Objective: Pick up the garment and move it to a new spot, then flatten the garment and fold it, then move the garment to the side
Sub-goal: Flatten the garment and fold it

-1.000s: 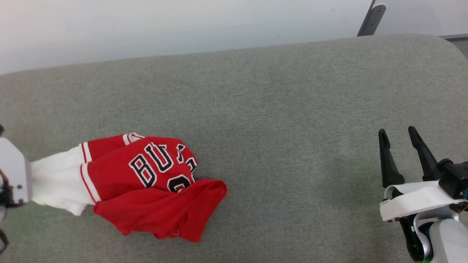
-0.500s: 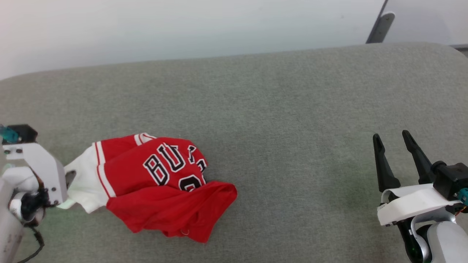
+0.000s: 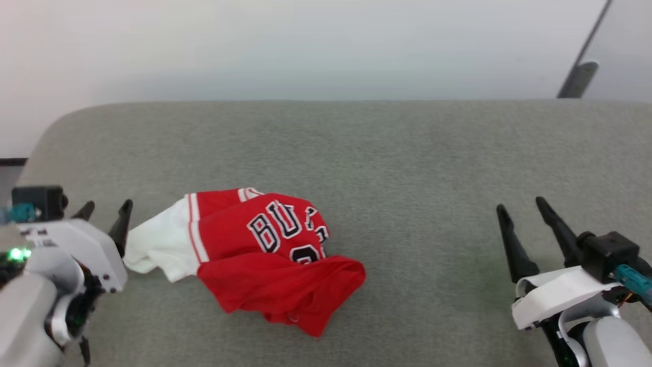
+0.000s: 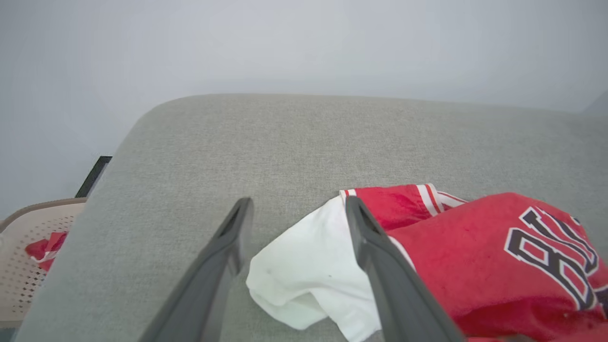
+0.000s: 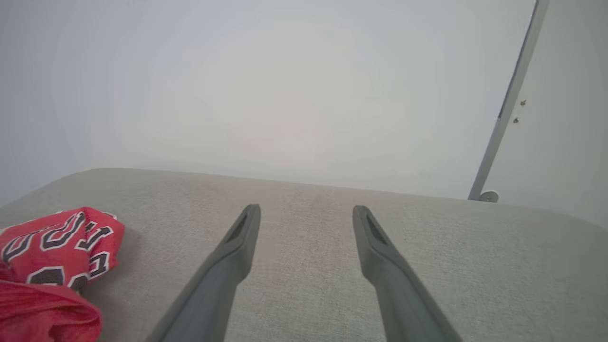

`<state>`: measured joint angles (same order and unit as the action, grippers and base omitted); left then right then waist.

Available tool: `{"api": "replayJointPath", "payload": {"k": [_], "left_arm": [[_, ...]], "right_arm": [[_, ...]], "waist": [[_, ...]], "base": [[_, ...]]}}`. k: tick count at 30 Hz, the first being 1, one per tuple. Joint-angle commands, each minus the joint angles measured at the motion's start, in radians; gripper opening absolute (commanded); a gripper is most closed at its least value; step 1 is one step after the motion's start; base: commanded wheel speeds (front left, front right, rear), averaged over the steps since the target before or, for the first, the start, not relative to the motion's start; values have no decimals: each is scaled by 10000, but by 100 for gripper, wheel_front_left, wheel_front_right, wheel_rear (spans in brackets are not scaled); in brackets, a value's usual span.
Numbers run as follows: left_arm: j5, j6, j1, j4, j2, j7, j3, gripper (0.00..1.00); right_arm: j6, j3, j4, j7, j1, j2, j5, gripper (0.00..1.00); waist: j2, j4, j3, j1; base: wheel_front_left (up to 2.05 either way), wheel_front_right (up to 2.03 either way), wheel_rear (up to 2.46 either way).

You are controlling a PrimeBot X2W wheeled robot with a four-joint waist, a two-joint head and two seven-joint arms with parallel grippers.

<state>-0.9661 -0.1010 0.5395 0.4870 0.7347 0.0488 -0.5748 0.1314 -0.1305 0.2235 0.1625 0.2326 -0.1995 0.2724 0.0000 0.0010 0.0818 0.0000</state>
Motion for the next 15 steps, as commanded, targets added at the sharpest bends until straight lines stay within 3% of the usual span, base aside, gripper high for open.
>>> {"api": "replayJointPath", "payload": {"k": [1,8,15], "left_arm": [[119,-206,-369,-284,35,-395,101,100],[150,-1036,-1706,-1618,-154,-2354,674,100],[522,-1489,-2632,-2541,-661,-3101,1392,100]], "right_arm": [[-14,-162,-13,-93,-65,-39,70,100],[-14,-1240,48,-770,384,-232,684,100],[-15,-2515,543,-1799,1384,-434,1511,100]], "waist": [[0,488,-267,0],[0,1356,-321,0],[0,2179,-122,0]], "base": [[0,0,0],[0,0,0],[0,0,0]]}}
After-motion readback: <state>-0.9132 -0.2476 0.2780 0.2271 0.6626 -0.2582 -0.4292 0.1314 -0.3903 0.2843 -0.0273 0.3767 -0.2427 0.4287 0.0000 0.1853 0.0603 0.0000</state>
